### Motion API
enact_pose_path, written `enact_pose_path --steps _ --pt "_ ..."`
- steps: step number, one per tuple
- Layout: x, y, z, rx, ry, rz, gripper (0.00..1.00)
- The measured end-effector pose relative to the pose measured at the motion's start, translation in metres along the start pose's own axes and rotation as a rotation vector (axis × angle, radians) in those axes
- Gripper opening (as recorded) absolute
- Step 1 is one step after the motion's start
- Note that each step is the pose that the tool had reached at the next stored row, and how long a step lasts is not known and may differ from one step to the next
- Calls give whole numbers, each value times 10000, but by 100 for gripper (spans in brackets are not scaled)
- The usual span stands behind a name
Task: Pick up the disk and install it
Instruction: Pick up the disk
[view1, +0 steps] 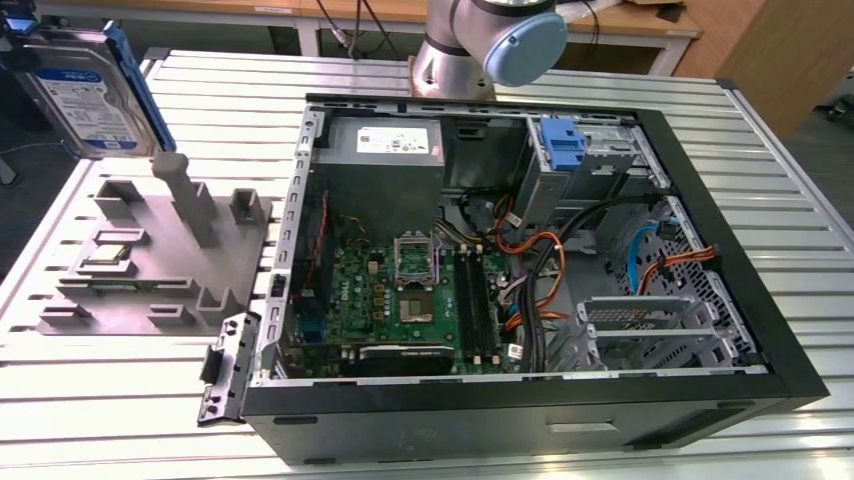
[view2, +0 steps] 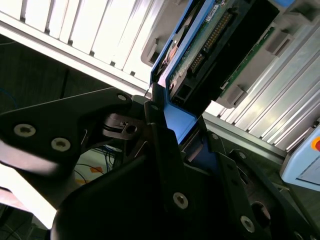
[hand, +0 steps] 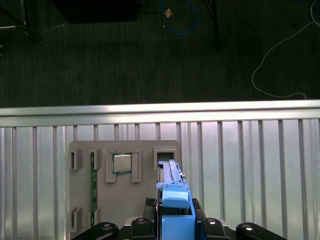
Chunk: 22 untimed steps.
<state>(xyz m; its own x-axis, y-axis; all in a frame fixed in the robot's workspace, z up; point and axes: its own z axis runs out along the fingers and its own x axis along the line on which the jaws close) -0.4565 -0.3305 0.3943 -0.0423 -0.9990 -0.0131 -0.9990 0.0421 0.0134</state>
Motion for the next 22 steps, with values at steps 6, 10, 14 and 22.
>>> enact_pose_path --steps 6,10,14,22 --pt "0 0 -24 1 0 0 36" --pt "0 0 -40 0 0 0 36" --pt "-1 1 -57 1 -1 0 36" --pt "-1 1 -101 1 0 0 36"
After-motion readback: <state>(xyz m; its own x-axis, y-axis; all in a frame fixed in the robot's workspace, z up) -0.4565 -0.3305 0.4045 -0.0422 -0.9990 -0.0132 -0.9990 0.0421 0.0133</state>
